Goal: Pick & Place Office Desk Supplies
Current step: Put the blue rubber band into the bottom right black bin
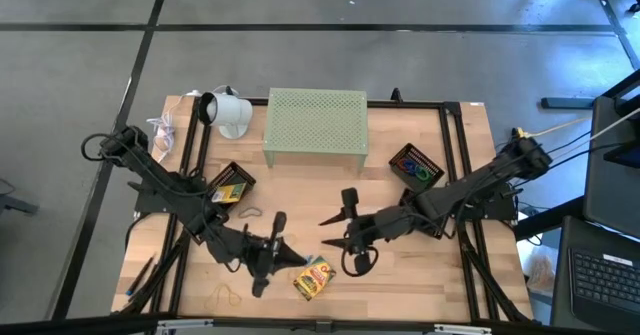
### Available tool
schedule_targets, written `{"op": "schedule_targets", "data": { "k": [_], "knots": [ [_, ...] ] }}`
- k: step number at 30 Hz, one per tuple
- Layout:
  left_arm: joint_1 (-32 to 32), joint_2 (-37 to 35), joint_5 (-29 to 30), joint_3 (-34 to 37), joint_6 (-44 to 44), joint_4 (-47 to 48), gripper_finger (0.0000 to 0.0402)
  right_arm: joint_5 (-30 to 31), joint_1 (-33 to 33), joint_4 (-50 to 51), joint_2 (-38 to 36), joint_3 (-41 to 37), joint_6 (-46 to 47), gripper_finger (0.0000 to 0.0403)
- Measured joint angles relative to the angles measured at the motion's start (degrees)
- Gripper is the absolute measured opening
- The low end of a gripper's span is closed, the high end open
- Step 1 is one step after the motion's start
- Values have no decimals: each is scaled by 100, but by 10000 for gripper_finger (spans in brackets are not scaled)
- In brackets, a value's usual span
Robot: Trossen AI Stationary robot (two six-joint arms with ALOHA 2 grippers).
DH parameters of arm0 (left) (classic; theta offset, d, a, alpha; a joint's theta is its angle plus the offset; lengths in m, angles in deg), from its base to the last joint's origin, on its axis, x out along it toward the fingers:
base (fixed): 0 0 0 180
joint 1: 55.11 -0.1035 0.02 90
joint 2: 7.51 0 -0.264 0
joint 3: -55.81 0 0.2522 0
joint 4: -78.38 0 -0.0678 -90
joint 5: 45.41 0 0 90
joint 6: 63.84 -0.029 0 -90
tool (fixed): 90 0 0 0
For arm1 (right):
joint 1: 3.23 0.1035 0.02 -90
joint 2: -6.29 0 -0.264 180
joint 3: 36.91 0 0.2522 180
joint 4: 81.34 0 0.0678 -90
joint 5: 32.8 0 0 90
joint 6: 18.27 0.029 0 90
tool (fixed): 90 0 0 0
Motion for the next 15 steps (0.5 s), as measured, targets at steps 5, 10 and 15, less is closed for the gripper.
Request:
{"op": "schedule_targets", "data": {
  "k": [5,10,15],
  "knots": [
    [-63,0,-113,0,-371,-68,3,-541,-15,-450,52,0,-128,194],
    [-200,0,-132,0,-480,-129,2,-922,-17,-787,55,0,49,194],
    [-410,-2,-337,0,-675,-299,2,-1000,-17,-966,55,0,66,194]
  ]
}}
